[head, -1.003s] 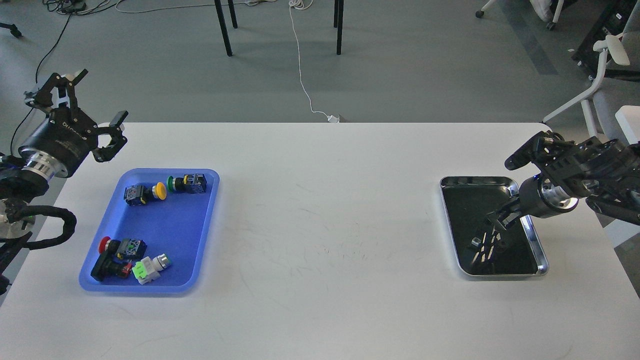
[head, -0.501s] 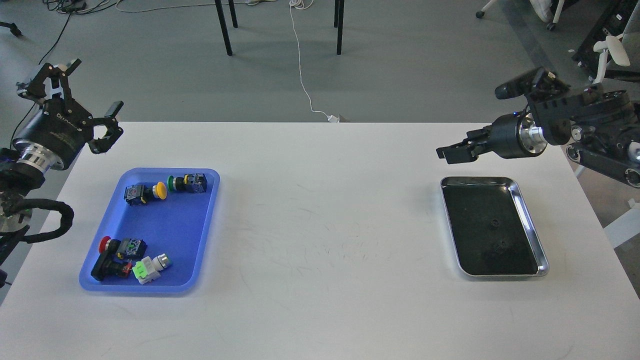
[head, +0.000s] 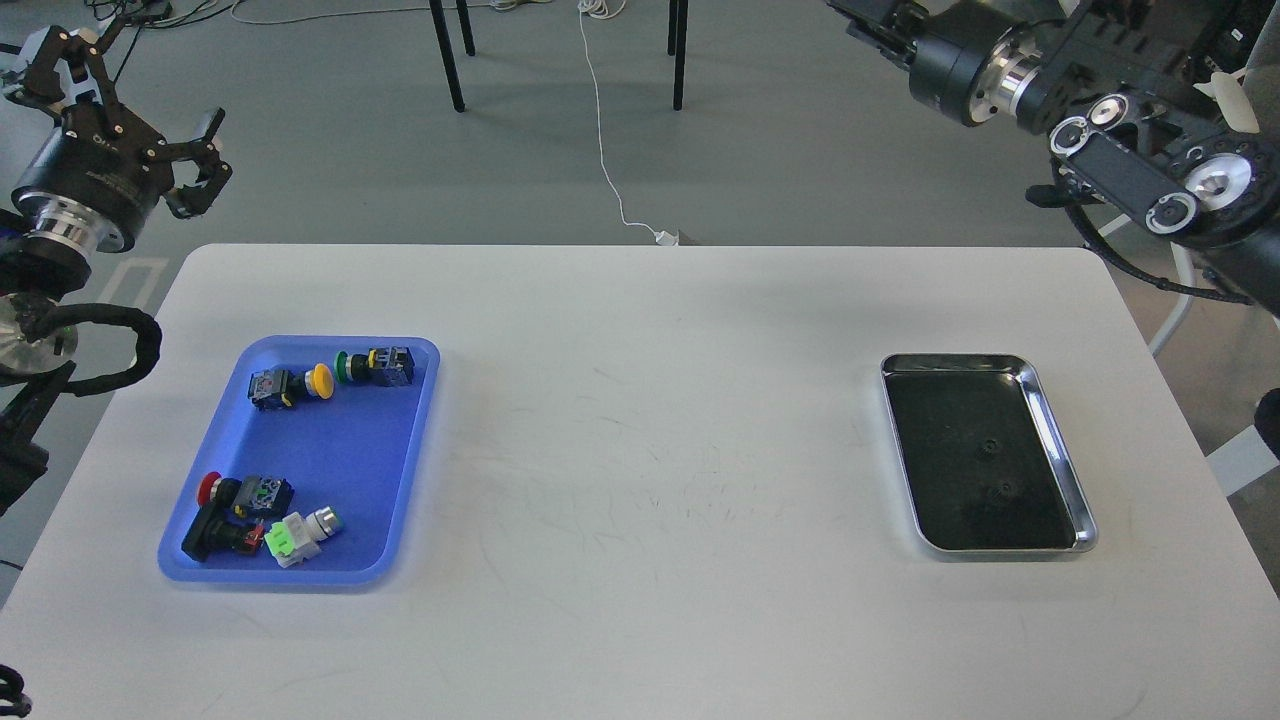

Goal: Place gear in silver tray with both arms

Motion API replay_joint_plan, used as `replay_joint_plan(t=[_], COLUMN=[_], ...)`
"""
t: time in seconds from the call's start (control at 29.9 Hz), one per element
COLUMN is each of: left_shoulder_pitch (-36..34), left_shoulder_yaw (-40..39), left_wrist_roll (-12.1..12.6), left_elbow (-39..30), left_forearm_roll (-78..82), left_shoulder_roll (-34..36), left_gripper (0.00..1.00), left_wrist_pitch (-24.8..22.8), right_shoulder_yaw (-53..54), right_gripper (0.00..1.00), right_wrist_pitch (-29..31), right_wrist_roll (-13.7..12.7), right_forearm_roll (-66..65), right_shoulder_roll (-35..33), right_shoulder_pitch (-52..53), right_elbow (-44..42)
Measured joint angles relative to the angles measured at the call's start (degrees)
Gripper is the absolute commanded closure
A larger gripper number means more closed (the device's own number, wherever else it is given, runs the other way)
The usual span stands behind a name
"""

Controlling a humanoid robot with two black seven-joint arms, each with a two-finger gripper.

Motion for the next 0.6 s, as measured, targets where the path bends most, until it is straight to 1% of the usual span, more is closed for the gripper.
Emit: replay_joint_plan(t=[0.1, 0.2, 0.3, 0.47, 0.6], left_shoulder_pitch=[-2.55, -4.0, -4.43, -4.86, -4.42], left_shoulder_yaw=[0.05, -0.19, -0.82, -1.07, -0.97], left_wrist_roll=[0.23, 0.24, 0.12, -0.03, 0.3], left_elbow=[4.07, 6.36, 6.99, 7.14, 7.19], left_forearm_roll=[-0.09, -0.69, -0.95, -2.21, -5.64], left_shoulder_roll=[-2.78, -5.59, -7.97, -10.82, -12.11], left_gripper=[0.02, 0.02, 0.02, 0.02, 0.02], left_wrist_pitch=[-0.37, -2.61, -4.04, -4.65, -5.32], right_shoulder_yaw=[4.95, 8.51, 10.09, 13.99, 19.31], right_gripper=[0.01, 0.01, 0.01, 0.01, 0.01], right_wrist_pitch=[-2.93, -4.25, -4.61, -4.07, -3.36], right_wrist_roll=[-0.82, -1.78, -2.1, -2.4, -3.85], right_forearm_roll=[8.46, 20.09, 30.38, 43.87, 53.62], right_shoulder_roll=[2.23, 4.66, 7.56, 9.09, 10.62], right_shoulder_pitch=[-1.93, -3.1, -4.0, -4.75, -5.23], right_elbow=[-1.15, -2.86, -4.04, -6.37, -7.9])
